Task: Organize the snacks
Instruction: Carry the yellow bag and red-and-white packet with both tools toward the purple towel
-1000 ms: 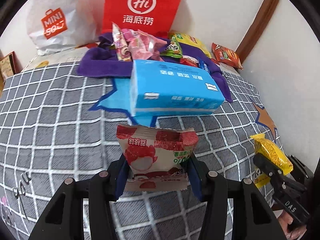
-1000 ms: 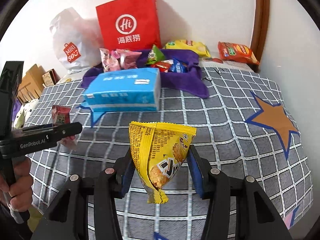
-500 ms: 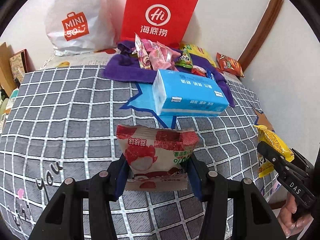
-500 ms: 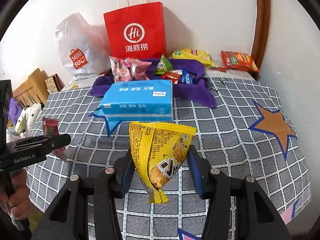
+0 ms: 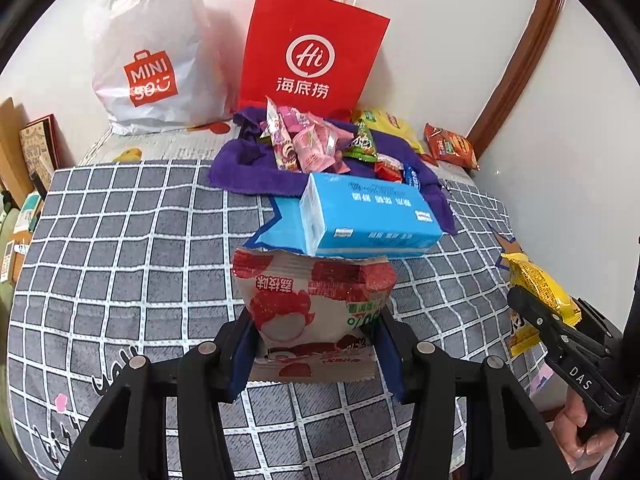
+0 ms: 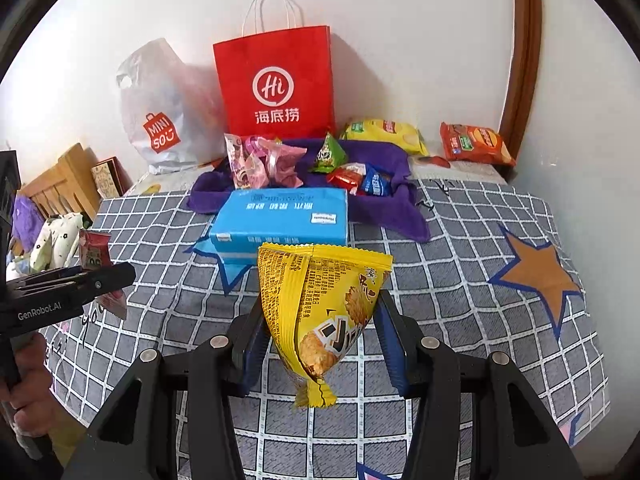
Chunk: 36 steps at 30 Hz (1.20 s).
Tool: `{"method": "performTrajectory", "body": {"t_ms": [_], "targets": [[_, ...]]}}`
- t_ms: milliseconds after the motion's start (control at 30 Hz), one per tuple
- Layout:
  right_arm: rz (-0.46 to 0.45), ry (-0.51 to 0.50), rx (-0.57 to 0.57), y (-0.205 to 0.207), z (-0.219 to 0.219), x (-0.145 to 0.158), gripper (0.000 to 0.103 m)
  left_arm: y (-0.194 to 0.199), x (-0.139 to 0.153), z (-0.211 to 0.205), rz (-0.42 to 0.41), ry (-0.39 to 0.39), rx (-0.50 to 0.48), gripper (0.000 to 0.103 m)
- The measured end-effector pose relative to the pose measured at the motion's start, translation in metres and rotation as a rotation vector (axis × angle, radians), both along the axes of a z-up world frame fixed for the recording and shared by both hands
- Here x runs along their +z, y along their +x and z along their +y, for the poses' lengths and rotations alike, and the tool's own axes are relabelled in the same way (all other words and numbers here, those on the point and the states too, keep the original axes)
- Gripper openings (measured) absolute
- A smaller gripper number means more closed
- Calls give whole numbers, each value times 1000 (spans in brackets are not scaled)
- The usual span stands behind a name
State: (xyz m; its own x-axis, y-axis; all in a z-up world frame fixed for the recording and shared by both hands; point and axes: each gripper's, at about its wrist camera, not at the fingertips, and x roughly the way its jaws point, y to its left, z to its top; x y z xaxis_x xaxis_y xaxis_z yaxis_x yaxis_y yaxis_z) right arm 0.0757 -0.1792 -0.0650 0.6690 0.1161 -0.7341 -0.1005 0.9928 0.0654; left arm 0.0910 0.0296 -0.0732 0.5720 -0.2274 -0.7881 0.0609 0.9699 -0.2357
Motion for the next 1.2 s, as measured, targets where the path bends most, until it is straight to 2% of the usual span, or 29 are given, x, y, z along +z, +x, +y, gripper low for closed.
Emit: {"method": "performTrajectory", "body": {"t_ms": [1200], "targets": [[-44,-11,0,51,-4,24,50,50,32,-4,-36,-4,-25,50]]}}
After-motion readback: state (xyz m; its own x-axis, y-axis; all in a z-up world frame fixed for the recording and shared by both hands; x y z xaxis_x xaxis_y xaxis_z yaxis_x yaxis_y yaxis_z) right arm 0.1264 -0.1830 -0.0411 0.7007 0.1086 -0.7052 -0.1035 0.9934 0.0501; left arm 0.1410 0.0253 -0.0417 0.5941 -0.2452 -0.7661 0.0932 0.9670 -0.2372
